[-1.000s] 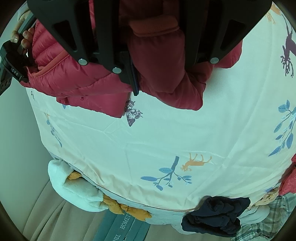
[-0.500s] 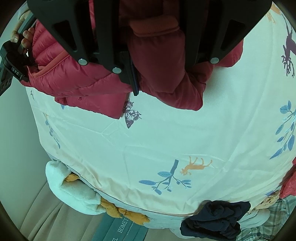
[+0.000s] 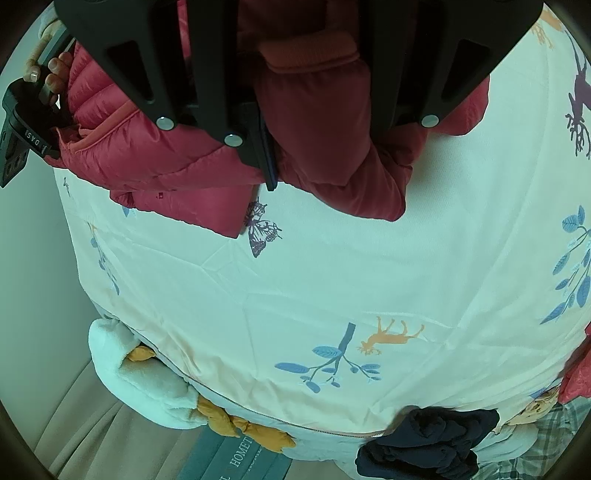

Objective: Fold large clothes
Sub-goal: 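Hold the folded hem bundle closed with both tools, then lower the folded bundle onto the duvet and open both tools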

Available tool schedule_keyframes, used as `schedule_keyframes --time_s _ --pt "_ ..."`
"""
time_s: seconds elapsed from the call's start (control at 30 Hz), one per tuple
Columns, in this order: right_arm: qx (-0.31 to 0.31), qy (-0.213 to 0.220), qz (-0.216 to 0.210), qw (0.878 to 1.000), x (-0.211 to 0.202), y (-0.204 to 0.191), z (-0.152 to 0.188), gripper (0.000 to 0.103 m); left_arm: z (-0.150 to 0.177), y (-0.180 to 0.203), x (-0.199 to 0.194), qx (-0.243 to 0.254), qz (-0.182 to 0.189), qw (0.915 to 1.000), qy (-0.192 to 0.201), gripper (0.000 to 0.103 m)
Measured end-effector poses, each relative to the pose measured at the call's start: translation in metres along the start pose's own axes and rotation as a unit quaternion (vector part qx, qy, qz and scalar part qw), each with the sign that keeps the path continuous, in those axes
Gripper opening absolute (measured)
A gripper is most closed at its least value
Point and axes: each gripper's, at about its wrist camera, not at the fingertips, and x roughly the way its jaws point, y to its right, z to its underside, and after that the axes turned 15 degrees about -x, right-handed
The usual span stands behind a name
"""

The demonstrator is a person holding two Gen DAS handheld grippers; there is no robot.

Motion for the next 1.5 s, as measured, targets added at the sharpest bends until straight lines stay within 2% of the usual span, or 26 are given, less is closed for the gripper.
schedule_keyframes --time_s 1.13,1.43,1.5 --pt "0.011 -0.015 -0.006 1.0 -0.001 0.002 -0.005 0.026 -0.005 0.002 0.001 -0.012 -0.013 0.9997 -0.019 0.024" --pt "0.017 -0.006 -0.022 1.0 -0.011 0.003 -0.002 0.034 -0.007 -0.003 -0.004 -0.034 0.003 0.9992 -0.019 0.025" --pt "0.02 -0.002 -0.027 0.999 -0.014 0.002 -0.002 0.044 -0.006 -0.001 -0.008 -0.033 0.003 0.9993 -0.015 0.025"
